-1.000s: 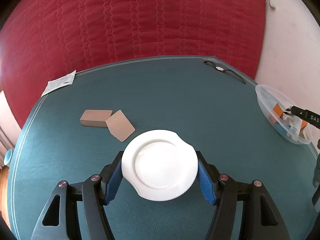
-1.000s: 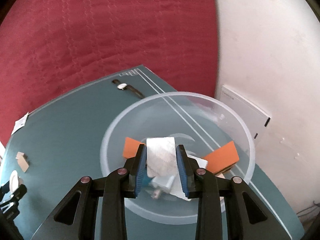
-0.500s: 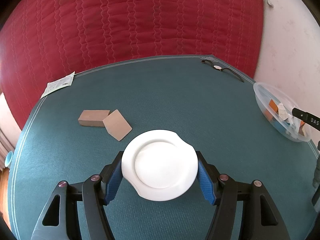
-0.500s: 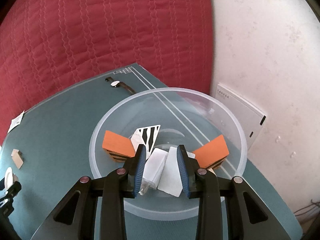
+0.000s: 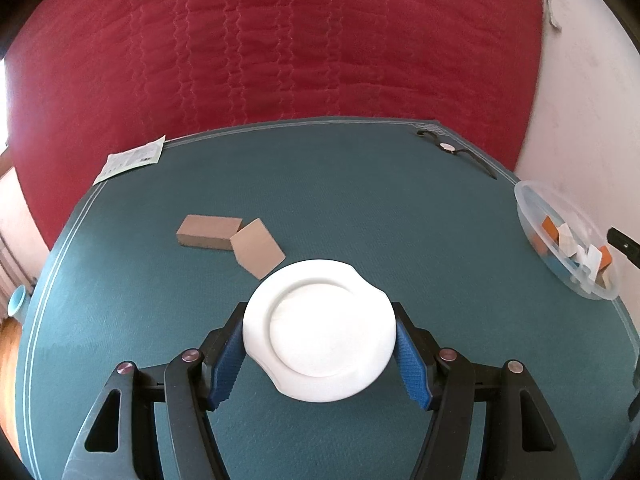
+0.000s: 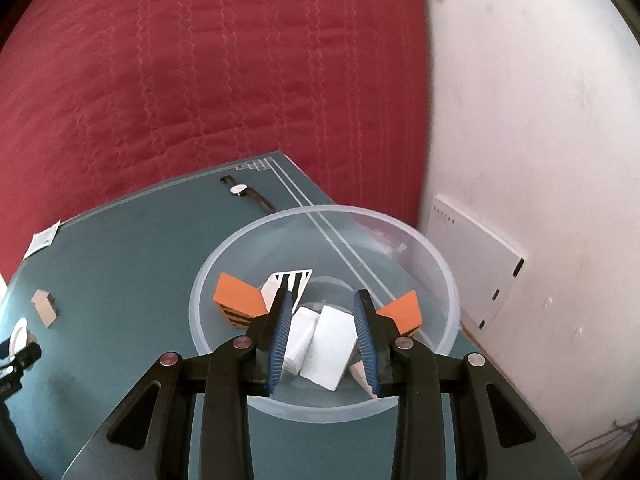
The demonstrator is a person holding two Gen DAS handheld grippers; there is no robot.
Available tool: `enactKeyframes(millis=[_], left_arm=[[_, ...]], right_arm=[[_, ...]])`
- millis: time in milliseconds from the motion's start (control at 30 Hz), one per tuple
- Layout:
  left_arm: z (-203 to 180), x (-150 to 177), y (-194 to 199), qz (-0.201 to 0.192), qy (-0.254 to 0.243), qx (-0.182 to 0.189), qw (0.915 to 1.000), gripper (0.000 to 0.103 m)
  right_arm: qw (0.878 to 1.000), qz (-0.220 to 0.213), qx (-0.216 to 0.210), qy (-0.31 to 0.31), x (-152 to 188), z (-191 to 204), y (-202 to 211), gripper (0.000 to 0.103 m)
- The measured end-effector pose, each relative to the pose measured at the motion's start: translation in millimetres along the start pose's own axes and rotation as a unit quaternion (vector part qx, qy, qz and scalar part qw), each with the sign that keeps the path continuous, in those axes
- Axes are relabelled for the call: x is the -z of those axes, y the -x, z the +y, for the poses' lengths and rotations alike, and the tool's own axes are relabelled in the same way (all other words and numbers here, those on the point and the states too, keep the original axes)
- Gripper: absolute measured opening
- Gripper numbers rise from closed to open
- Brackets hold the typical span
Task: Organize rigid objects
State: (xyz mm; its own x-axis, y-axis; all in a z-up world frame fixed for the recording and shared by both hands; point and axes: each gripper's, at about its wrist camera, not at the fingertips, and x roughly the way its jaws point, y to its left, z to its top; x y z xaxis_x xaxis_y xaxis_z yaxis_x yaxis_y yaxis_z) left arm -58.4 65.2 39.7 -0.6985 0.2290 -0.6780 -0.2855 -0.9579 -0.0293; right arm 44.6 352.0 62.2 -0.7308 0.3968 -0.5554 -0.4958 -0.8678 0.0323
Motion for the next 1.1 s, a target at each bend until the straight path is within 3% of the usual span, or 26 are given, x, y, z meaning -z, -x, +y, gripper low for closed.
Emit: enactKeyframes(millis=[300, 733, 1100], left_arm=[[-26.1, -0.2, -0.1, 0.02, 0.0, 0.016, 0.9997, 0.07], [-109.3, -19.8, 0.7, 0.02, -0.051, 0.074, 0.9958, 0.07], [-180.1, -42.0, -7.0, 0.01, -0.087, 0.116, 0.9895, 0.07]], right_arm=[[1.0, -0.005, -0.016, 0.027, 4.7, -6.2, 4.7, 0.035], [0.999, 0.002, -0.024, 0.022, 17.4, -41.5, -1.2, 0.039], [0.999, -0.023, -0.03, -0.008, 27.8, -60.9, 4.6, 0.041]])
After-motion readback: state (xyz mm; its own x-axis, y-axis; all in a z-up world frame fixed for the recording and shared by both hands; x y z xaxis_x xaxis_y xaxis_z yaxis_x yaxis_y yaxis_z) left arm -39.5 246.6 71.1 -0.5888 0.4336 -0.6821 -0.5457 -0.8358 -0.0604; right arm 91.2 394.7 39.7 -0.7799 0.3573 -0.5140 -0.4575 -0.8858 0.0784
